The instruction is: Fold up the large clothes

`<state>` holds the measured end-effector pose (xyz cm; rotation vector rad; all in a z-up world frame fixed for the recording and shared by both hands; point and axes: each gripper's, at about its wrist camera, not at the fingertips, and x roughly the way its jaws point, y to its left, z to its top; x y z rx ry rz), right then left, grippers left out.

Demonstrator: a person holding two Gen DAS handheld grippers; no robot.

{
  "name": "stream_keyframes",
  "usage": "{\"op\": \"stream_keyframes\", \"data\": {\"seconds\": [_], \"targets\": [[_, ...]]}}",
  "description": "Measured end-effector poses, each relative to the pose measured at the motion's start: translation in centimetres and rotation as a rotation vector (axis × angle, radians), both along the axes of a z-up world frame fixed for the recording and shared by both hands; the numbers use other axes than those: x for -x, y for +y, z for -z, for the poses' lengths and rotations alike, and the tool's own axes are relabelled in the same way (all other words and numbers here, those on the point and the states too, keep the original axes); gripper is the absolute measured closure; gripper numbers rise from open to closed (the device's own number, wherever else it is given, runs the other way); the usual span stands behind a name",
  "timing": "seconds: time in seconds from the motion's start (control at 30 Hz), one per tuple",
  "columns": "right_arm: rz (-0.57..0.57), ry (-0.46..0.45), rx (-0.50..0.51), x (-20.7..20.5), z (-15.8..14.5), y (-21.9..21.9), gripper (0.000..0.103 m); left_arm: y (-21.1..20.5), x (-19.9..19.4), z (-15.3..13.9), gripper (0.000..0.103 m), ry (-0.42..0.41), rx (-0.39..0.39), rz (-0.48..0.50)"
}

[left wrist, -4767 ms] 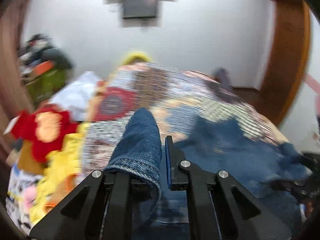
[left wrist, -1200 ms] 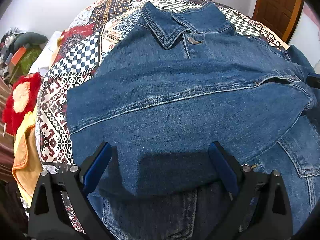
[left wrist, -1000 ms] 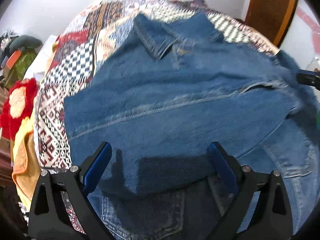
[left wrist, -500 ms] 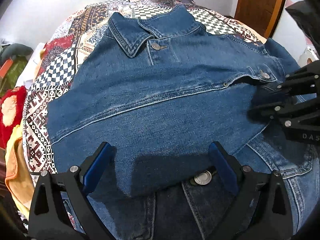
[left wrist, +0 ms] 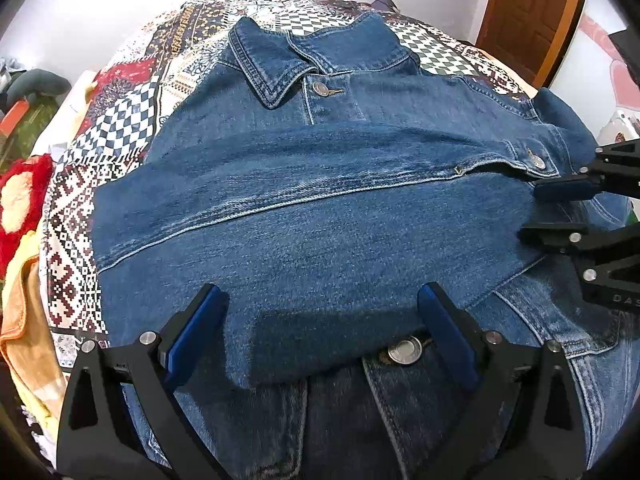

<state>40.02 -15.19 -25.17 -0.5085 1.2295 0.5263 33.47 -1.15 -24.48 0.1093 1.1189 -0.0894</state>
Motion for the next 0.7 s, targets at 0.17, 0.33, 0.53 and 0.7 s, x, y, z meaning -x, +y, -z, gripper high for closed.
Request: {"op": "stream_keyframes", "data": {"seconds": [0.17,0.33,0.53,0.7], "targets": [[0.024,-0.147,0.100,1.5,-0.6,-2.2,0.009,-0.4,0.1,-0.4,0.004,-0.003,-0.035,0.008],[0.164,-0.041,0.015,1.4,-0.2,-7.9,0.009,-1.1,-0.2,-0.9,0.004,0.004,-0.080,0.021],[0.328,-0.094,-0.131,2.1,-3.7,-14.3,0.009,-3.1,-0.8,-3.0,0.004,-0.029,-0.072,0.058],[0.472,-0.105,-0.259,2.3,-6.6,-19.8,0.009,-5.9,-2.1,-5.6,0.004,-0.089,-0.077,0.099]]}}
